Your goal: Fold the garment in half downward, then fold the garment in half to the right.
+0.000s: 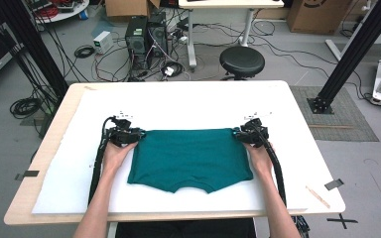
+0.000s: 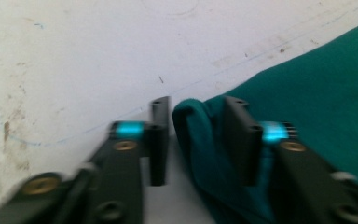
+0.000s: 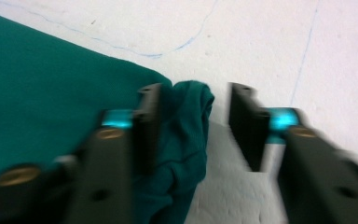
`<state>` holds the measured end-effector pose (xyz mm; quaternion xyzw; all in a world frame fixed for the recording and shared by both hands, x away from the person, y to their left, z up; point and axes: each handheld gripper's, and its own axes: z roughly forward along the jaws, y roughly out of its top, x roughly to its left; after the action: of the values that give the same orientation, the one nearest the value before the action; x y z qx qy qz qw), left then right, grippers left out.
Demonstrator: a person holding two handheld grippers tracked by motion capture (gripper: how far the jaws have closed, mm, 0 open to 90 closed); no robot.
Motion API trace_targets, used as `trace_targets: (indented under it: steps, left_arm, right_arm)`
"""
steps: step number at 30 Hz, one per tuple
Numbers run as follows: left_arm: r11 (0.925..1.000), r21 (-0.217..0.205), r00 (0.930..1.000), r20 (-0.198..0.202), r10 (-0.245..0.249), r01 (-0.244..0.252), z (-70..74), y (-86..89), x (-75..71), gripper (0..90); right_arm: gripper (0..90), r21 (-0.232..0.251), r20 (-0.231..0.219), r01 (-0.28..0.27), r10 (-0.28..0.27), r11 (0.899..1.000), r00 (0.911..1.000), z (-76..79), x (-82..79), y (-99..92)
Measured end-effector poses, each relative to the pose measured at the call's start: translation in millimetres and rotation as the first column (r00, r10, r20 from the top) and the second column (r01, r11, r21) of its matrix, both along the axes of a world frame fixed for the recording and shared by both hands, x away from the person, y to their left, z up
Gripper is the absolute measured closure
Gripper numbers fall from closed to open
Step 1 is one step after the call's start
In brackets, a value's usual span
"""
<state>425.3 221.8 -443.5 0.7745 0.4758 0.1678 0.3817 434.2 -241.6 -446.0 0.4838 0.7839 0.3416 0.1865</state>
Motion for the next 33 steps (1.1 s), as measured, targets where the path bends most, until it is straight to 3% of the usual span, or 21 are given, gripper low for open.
trace_targets:
  steps: [3, 6, 13, 18, 33]
  left_arm:
    - [0.9996, -0.022, 0.9996, 0.022, -0.015, 0.016, 7.9, 2.1, -11.8, 44.6]
    - [0.9984, -0.037, 0.9977, 0.054, -0.042, 0.044, 17.3, 4.1, -28.8, 38.7]
    - [0.9972, -0.019, 0.9929, 0.095, -0.071, 0.073, 30.4, 7.9, -63.0, 31.0]
    - [0.9965, -0.029, 0.9879, 0.136, -0.074, 0.078, 35.9, 11.6, -85.7, 30.0]
    - [0.9959, -0.029, 0.9844, 0.157, -0.08, 0.085, 38.0, 22.3, -123.6, 29.5]
  right_arm:
    - [33.9, 0.056, -0.018, -0.008, 0.009, 0.998, 0.9998, 6.7, -7.5, -4.2]
    - [27.4, 0.017, 0.041, -0.032, 0.031, 0.999, 0.9987, 16.5, -24.4, -1.2]
    - [25.3, -0.009, 0.128, -0.073, 0.073, 0.997, 0.989, 26.4, -59.4, 1.7]
    - [25.3, 0.013, 0.165, -0.083, 0.079, 0.996, 0.9831, 26.3, -76.9, -1.0]
    - [25.4, 0.026, 0.172, -0.076, 0.07, 0.997, 0.9826, 20.1, -88.3, -5.0]
